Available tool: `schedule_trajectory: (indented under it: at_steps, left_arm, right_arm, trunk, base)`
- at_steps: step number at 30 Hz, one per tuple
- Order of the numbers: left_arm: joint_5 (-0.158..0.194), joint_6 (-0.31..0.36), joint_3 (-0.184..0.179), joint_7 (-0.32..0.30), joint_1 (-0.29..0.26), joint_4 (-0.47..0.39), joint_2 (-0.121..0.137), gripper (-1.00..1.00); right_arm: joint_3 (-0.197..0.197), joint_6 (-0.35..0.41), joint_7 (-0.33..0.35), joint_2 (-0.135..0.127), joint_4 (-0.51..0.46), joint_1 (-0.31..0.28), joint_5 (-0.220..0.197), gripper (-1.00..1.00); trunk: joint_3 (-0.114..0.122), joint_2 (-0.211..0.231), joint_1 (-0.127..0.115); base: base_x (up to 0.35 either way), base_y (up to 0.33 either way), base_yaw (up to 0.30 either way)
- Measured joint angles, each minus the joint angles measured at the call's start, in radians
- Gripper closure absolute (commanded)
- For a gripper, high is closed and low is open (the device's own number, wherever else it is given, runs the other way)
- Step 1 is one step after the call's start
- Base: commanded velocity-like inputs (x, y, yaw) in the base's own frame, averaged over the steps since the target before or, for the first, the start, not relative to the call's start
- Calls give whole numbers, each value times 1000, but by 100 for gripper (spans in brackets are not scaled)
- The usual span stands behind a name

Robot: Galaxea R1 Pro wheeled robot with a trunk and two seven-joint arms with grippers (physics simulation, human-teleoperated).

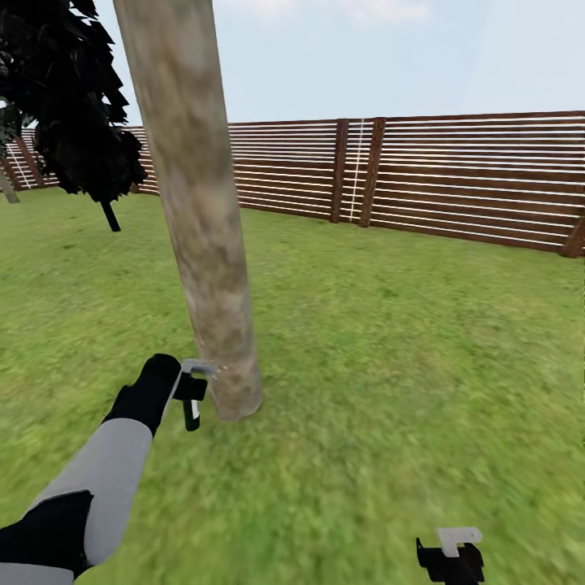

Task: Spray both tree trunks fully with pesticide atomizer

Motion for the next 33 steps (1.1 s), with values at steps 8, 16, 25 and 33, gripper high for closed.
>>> schedule_trajectory:
  at_steps: [8, 16, 25, 33]
  left_arm:
    - [1, 1, -1, 1, 1, -29, 5, 100]
    - [0, 0, -1, 2, 2, -33, 3, 100]
    - [-2, 0, 0, 3, 1, -35, 3, 100]
    - [-5, 0, 0, 9, 3, -40, 0, 100]
  right_arm:
    - [1, 0, 0, 0, 0, 0, 0, -100]
    - [2, 0, 0, 2, 0, 0, 0, -100]
    - [2, 0, 0, 2, 0, 0, 0, -100]
    - [1, 0, 1, 0, 0, 0, 0, -100]
  trunk:
    - [0, 0, 0]
    - [0, 0, 0]
    - [5, 0, 0]
    - [6, 0, 0]
  base:
    - [18, -259, 0]
    - [193, -180, 52]
    - [-53, -261, 238]
    - [169, -239, 9]
